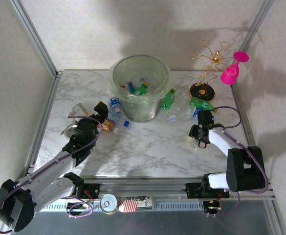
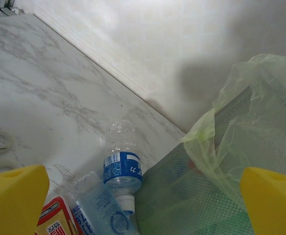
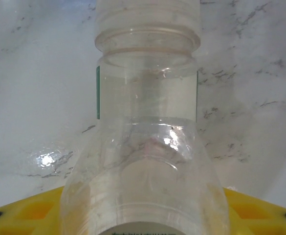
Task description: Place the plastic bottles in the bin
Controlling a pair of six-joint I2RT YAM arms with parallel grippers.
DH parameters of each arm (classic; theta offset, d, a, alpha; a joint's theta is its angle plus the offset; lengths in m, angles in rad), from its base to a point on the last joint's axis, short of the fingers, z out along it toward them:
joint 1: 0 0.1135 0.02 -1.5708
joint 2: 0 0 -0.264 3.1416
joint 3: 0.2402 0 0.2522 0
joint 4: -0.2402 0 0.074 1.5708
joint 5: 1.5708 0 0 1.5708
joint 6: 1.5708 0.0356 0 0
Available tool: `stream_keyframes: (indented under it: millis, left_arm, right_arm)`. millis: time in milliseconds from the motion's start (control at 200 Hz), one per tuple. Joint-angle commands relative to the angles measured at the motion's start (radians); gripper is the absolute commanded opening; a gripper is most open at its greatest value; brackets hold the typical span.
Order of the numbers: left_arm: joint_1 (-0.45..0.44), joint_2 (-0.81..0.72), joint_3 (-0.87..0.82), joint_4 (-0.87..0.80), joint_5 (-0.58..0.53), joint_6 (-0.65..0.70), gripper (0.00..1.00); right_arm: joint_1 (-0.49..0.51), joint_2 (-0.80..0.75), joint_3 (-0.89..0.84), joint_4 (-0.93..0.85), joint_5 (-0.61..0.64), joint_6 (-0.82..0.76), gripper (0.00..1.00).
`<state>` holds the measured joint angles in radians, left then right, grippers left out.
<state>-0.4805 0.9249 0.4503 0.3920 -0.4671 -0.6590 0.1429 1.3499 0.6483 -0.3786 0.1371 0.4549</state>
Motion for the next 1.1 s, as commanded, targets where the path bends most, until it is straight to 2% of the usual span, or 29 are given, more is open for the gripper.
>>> stream_keyframes:
  millis: [0, 110, 366, 711, 901, 1097]
  left_arm:
    - [0.011, -0.004, 0.029, 0.012, 0.008, -0.014, 1.0]
    - [0.011, -0.004, 0.028, 0.012, 0.008, -0.017, 1.0]
    - [0.013, -0.017, 0.009, 0.008, 0.007, -0.031, 1.0]
    - [0.019, -0.085, -0.021, -0.061, 0.019, -0.024, 1.0]
    - [0.026, -0.122, -0.035, -0.118, 0.022, -0.014, 1.0]
    - [0.028, -0.139, -0.048, -0.131, 0.051, -0.033, 1.0]
  right_arm:
    - [0.009, -0.03, 0.006, -0.005, -0.006, -0.015, 0.5]
    - [0.009, -0.094, 0.026, 0.008, -0.071, -0.026, 0.48]
    - [0.01, -0.255, 0.096, 0.178, -0.429, -0.059, 0.44]
    - [0.023, -0.171, 0.42, 0.442, -0.717, 0.009, 0.44]
    - [0.165, -0.022, 0.669, 0.444, -0.669, -0.073, 0.44]
    - [0.264, 0.171, 0.856, 0.411, -0.592, -0.108, 0.43]
